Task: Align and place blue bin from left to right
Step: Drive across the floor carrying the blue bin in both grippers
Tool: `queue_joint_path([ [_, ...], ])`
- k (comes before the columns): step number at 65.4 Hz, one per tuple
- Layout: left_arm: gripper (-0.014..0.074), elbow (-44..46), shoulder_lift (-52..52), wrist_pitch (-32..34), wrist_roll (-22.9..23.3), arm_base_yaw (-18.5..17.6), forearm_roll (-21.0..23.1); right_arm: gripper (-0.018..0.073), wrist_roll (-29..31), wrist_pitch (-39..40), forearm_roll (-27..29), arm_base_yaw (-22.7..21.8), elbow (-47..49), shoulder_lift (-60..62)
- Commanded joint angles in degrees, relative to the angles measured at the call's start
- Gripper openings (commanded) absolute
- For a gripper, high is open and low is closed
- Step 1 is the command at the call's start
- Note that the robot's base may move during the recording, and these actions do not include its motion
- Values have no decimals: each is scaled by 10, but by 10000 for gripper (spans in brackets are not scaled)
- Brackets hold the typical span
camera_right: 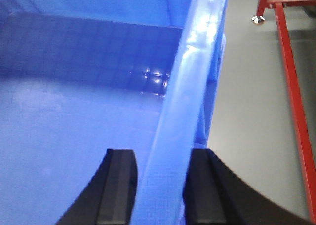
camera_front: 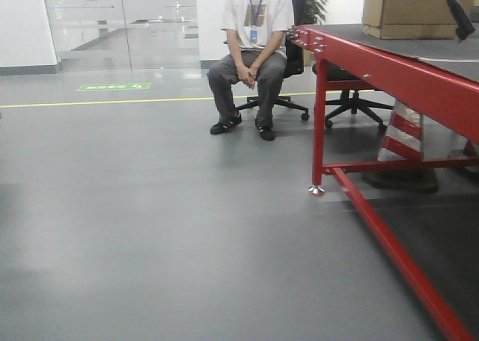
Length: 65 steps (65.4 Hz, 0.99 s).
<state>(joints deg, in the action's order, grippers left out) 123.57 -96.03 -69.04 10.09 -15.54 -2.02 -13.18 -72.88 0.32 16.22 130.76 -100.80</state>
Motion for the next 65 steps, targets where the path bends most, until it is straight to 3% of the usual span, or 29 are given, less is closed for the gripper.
queue_joint_path([
  [1,-111,13,21,30,-23,-14,53,-70,-13,66,-18,-1,7,2],
  [65,-111,13,21,30,-23,-14,53,-70,-13,74,-18,-1,7,2],
])
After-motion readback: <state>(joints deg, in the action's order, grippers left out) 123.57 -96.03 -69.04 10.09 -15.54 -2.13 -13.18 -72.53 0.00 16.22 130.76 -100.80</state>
